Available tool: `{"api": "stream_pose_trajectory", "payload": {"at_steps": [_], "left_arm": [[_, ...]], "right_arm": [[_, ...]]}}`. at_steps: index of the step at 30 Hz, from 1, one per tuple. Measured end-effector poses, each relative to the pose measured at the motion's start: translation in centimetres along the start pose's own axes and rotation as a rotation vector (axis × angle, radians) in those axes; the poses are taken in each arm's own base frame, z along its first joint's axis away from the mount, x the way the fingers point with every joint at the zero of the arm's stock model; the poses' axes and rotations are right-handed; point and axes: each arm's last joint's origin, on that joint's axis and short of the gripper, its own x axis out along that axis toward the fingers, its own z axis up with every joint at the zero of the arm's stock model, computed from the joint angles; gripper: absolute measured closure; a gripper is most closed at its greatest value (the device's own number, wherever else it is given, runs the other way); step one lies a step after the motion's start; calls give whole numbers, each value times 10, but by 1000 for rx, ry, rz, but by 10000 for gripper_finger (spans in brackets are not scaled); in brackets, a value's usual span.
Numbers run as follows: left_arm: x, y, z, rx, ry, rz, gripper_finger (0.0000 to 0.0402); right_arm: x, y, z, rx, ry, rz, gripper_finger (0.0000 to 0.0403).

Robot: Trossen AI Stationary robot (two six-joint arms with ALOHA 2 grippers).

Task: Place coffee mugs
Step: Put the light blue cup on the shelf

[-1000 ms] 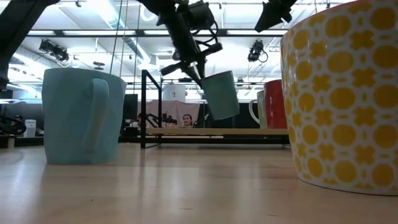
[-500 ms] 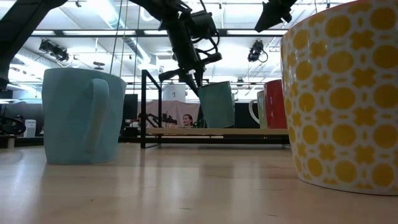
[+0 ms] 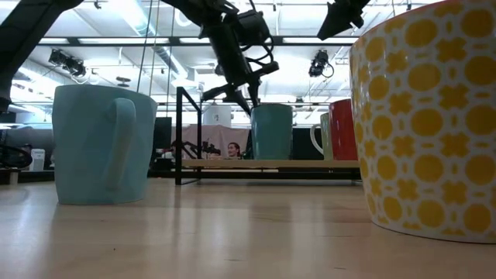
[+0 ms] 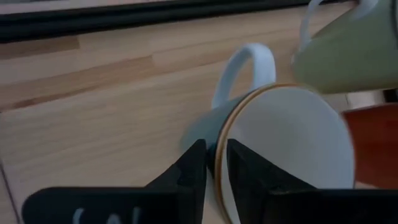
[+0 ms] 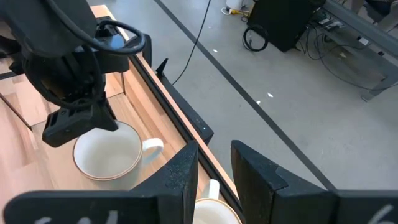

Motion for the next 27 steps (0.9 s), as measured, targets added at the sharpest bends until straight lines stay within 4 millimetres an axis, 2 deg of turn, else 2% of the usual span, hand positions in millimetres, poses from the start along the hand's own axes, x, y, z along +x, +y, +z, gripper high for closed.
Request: {"api": "stream_pose_trajectory", "payload": {"at_steps": [9,15,21,27], "left_arm": [[-1,-1,2,-6,-15,-20,303],[-9,1,8,-6,-33,-31,301],[-30,4,17,25,-65,-61,301],[-71,5,22,178,-116,-122,301]], "right_arm": [[0,0,0,0,0,0,300],[0,0,0,0,0,0,300],[0,0,0,3,1,0,300],[0,0,0,11,1,0,300]]}}
